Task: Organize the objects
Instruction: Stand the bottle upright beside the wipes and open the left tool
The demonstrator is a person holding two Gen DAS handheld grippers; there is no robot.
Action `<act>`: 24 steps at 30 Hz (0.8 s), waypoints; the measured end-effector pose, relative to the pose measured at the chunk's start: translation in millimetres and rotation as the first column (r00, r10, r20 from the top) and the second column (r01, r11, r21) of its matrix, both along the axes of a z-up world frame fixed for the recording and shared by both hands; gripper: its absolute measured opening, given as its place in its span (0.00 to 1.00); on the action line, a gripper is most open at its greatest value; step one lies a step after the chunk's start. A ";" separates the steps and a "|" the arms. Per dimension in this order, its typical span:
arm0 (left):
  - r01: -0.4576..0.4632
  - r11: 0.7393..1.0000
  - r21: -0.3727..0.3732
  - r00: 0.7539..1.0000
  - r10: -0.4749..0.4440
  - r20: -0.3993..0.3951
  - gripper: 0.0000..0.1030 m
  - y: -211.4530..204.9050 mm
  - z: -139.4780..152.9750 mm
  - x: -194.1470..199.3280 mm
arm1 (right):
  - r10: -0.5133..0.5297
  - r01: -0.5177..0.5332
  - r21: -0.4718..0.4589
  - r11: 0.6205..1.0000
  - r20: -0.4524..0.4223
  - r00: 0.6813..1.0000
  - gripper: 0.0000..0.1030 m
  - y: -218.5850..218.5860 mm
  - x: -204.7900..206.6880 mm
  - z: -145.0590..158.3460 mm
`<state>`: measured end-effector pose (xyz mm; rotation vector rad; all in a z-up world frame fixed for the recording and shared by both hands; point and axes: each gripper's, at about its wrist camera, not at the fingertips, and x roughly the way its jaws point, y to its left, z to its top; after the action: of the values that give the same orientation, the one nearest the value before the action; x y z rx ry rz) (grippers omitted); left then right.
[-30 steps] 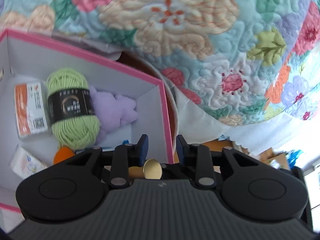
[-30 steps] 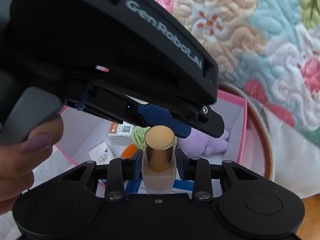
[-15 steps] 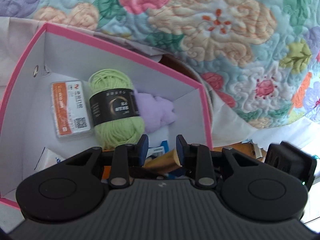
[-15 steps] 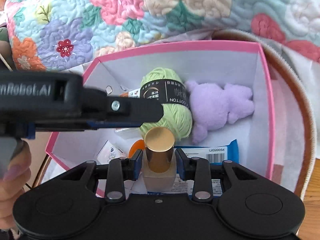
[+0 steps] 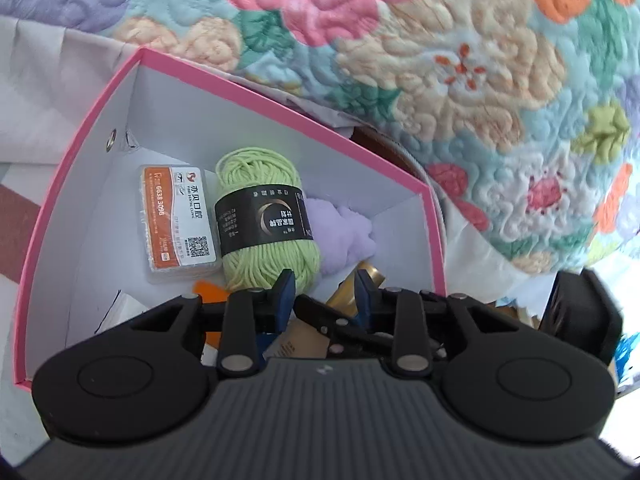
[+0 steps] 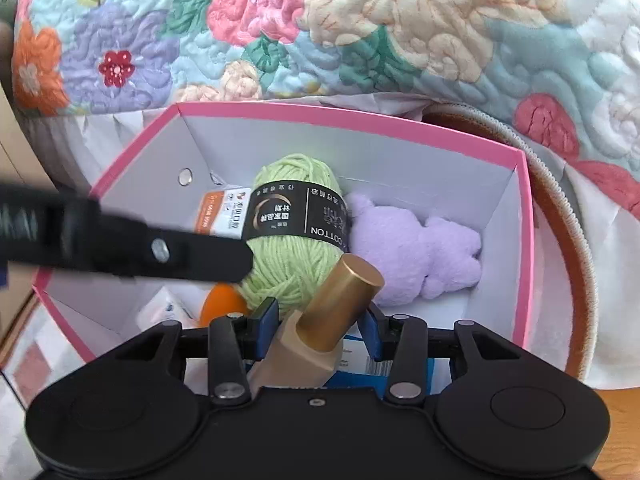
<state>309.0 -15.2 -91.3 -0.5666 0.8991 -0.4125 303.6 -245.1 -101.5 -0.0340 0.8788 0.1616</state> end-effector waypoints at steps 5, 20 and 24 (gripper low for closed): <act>0.013 0.996 0.090 1.000 -0.016 0.023 0.33 -1.5 5.8 -7.8 | 0.049 -0.040 -0.268 0.962 0.026 0.998 0.54 21.0 -3.5 -10.9; 0.032 0.955 0.295 0.999 -0.037 0.014 0.44 -12.2 31.7 -30.3 | -0.076 0.083 -0.044 0.996 0.145 0.987 0.73 -3.6 -65.0 46.4; 0.037 0.940 0.340 0.998 -0.054 0.040 0.53 -17.9 55.0 -44.2 | -0.055 0.061 -0.032 0.998 0.171 0.984 0.73 4.4 -79.3 65.6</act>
<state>264.8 -33.1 -36.3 -0.2177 0.9134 -0.3023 224.3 -240.7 -35.9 -0.0555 0.7116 0.0863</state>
